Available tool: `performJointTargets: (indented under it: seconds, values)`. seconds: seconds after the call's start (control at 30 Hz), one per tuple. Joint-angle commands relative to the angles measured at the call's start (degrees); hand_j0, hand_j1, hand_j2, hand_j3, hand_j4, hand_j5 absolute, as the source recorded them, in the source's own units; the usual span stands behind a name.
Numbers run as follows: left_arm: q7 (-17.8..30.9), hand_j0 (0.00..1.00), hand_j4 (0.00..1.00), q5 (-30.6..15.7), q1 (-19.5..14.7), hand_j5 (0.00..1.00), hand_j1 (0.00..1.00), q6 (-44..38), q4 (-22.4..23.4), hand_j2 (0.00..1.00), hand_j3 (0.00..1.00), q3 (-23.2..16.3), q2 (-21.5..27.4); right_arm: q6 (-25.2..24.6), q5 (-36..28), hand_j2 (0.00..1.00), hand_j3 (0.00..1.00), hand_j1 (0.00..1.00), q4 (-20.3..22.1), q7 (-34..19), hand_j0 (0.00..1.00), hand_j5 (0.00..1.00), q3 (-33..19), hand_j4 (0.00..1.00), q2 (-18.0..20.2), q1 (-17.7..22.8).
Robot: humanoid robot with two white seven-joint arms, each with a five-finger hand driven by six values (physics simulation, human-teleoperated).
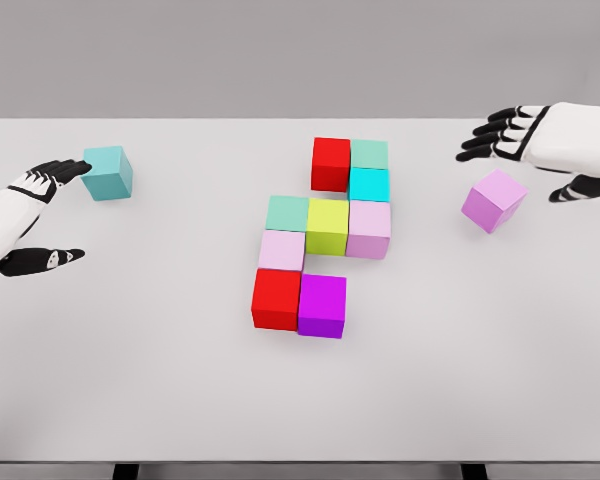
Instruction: Assemble the squares on the desktop into the number 2
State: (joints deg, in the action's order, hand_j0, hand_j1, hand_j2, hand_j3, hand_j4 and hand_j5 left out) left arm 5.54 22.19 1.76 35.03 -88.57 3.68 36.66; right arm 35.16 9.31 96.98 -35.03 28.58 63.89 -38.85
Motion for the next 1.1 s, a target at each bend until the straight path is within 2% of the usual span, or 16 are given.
performJointTargets:
  seconds: [0.0, 0.13, 0.2, 0.23, 0.27, 0.3, 0.33, 0.4, 0.47, 0.5, 0.57, 0.6, 0.7, 0.77, 0.87, 1.07]
  values:
    - [0.0, 1.00, 1.00, -0.4, 0.0, 1.00, 1.00, 0.0, 0.0, 1.00, 1.00, 0.0, 0.0, -0.2, -0.3, 1.00, 1.00, 1.00, 0.5, 0.0, 1.00, 1.00, -0.5, 1.00, -0.4, 0.0]
    - [-0.1, 1.00, 1.00, -0.4, 0.0, 1.00, 1.00, 0.0, 0.0, 1.00, 1.00, 0.1, 0.0, -0.2, -0.9, 1.00, 1.00, 1.00, 1.3, 0.0, 1.00, 1.00, -0.5, 1.00, -0.6, 0.1]
    - [0.1, 1.00, 1.00, -0.8, -0.1, 1.00, 1.00, 0.0, -0.1, 1.00, 1.00, 1.7, 0.0, -0.2, -5.0, 1.00, 1.00, 1.00, 1.3, 0.0, 1.00, 1.00, 1.7, 1.00, -0.6, 0.2]
    - [0.2, 1.00, 1.00, -0.8, -0.1, 1.00, 1.00, 0.0, -0.1, 1.00, 1.00, 2.2, 0.1, -2.7, -5.9, 1.00, 1.00, 1.00, 1.3, 0.0, 1.00, 1.00, 2.4, 1.00, -0.9, 0.0]
    - [1.2, 1.00, 1.00, -0.8, -0.2, 1.00, 1.00, 0.0, -0.2, 1.00, 1.00, 2.4, 0.3, -12.0, -6.3, 1.00, 1.00, 1.00, 1.0, 0.0, 1.00, 1.00, 2.4, 1.00, -2.3, -0.1]
    - [4.4, 1.00, 1.00, -1.1, -0.2, 1.00, 1.00, 0.0, -0.3, 1.00, 1.00, 3.4, 0.5, -15.5, -6.2, 1.00, 1.00, 1.00, 0.6, 0.0, 1.00, 1.00, 2.4, 1.00, -2.6, -0.6]
    - [14.8, 1.00, 1.00, -3.2, -0.3, 1.00, 1.00, 0.0, -1.4, 1.00, 1.00, 6.4, 0.1, -16.4, -5.6, 1.00, 1.00, 1.00, -0.5, 0.0, 1.00, 1.00, 2.9, 1.00, -2.7, -0.9]
    - [29.5, 1.00, 1.00, -8.4, -1.4, 1.00, 1.00, 0.0, -5.6, 1.00, 1.00, 8.1, -0.9, -16.4, -5.1, 1.00, 1.00, 1.00, -3.1, 0.0, 1.00, 1.00, 4.9, 1.00, -4.0, -2.3]
    - [29.5, 1.00, 1.00, -7.5, -6.6, 1.00, 1.00, -4.4, -7.7, 1.00, 1.00, 7.9, -1.6, -16.0, -3.8, 1.00, 1.00, 1.00, -6.4, 0.0, 1.00, 1.00, 10.4, 1.00, -5.8, -6.5]
    - [29.5, 1.00, 1.00, -3.1, -11.1, 1.00, 1.00, -16.1, -7.6, 1.00, 1.00, 7.6, -2.3, -15.8, -3.0, 1.00, 1.00, 1.00, -9.4, 0.0, 1.00, 1.00, 16.0, 1.00, -7.3, -10.2]
    - [29.5, 1.00, 1.00, 4.0, -14.9, 1.00, 1.00, -25.3, -7.8, 1.00, 1.00, 7.3, -5.7, -15.4, -1.8, 1.00, 1.00, 1.00, -12.7, 0.0, 1.00, 1.00, 20.5, 1.00, -9.8, -12.6]
    - [29.5, 1.00, 1.00, 7.5, -17.2, 1.00, 1.00, -33.9, -7.5, 1.00, 1.00, 3.4, -6.3, -14.7, 0.5, 1.00, 1.00, 1.00, -15.0, 0.0, 1.00, 1.00, 21.8, 1.00, -11.6, -12.7]
    - [29.5, 1.00, 1.00, 8.6, -20.3, 1.00, 1.00, -55.1, -7.5, 1.00, 1.00, -6.7, -5.4, -12.6, 1.2, 1.00, 1.00, 1.00, -19.4, 0.0, 1.00, 1.00, 22.4, 1.00, -12.4, -12.7]
    - [29.5, 1.00, 1.00, 9.8, -22.4, 1.00, 1.00, -64.7, -7.3, 1.00, 1.00, -12.8, -4.4, -12.5, 1.2, 1.00, 1.00, 1.00, -22.3, 0.0, 1.00, 1.00, 22.4, 1.00, -12.5, -12.7]
    - [29.5, 1.00, 1.00, 9.8, -25.3, 1.00, 1.00, -68.8, -6.8, 1.00, 1.00, -17.5, -2.0, -11.6, 3.2, 1.00, 1.00, 1.00, -25.3, 0.0, 1.00, 1.00, 22.5, 1.00, -14.1, -13.2]
    - [29.5, 1.00, 1.00, 9.9, -31.0, 1.00, 1.00, -68.5, -5.6, 1.00, 1.00, -24.7, 1.7, -9.6, 8.0, 1.00, 1.00, 1.00, -28.3, 0.0, 1.00, 1.00, 22.6, 1.00, -17.7, -13.5]
